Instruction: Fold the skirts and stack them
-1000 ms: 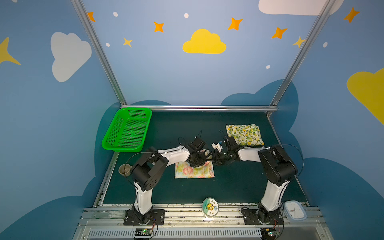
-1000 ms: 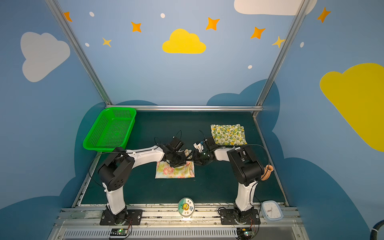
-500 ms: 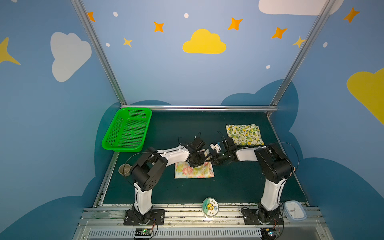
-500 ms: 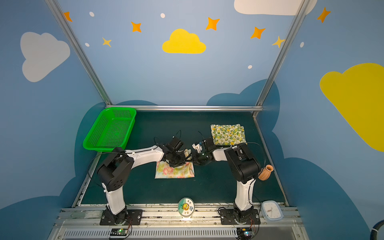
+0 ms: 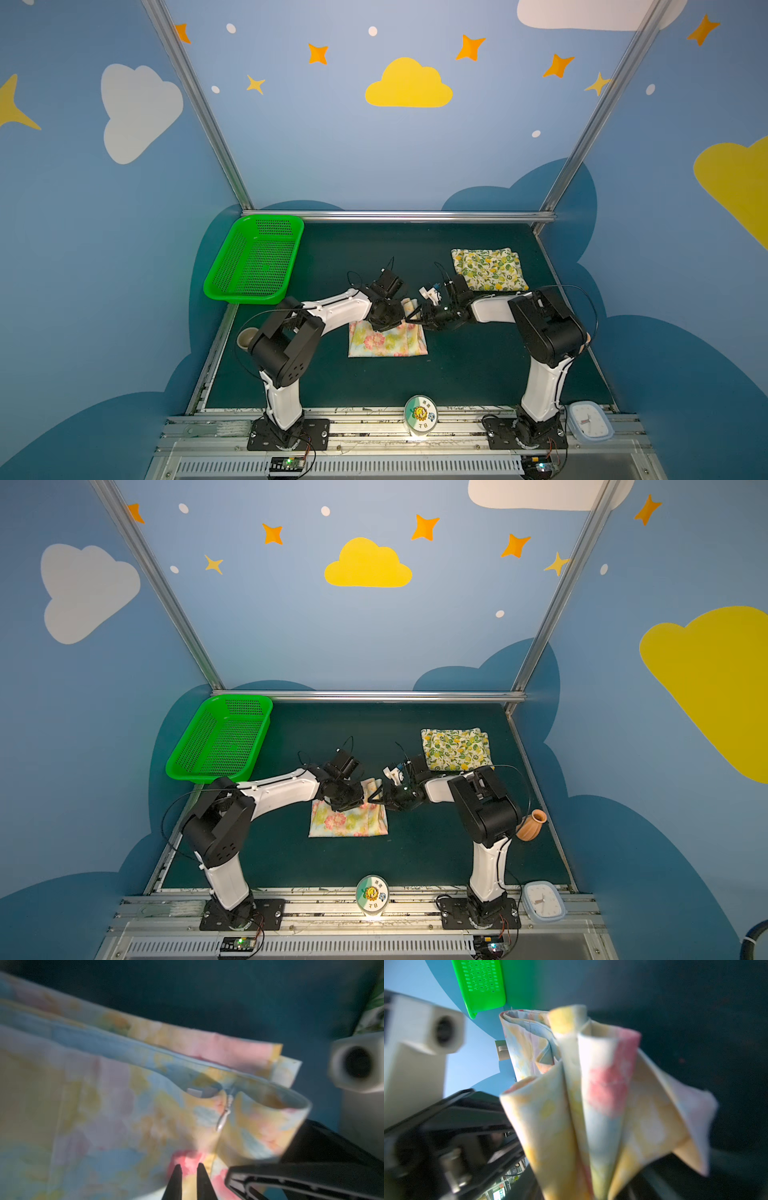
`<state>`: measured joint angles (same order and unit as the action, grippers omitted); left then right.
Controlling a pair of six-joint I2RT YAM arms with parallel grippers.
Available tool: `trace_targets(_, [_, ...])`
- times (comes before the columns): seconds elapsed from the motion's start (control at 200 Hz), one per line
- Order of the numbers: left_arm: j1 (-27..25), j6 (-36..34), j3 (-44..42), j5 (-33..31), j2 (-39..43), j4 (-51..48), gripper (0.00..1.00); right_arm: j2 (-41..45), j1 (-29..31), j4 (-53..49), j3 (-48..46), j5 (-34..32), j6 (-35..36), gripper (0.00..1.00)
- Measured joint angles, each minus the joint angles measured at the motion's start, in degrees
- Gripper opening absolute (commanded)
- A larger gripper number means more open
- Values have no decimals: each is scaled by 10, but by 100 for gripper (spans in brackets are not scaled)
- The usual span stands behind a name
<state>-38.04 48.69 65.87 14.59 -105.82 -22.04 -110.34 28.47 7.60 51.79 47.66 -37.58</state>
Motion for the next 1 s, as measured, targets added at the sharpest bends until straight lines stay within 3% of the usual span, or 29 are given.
trace_targets(0.431, [-2,0,-1,1,-14,8,16,-11,15,28,1,5,-10,45])
trace_targets(0.526, [-2,0,-1,1,-14,8,16,-15,18,30,3,5,-13,35])
trace_targets(0.666, [-2,1,-1,1,-14,8,15,-25,24,26,3,-5,-16,0])
trace_targets(0.866, [1,6,-8,0,-5,12,15,-21,25,18,3,-11,-18,0])
trace_targets(1.001, [15,9,-25,-4,41,10,16,0,30,-42,9,-25,-6,0])
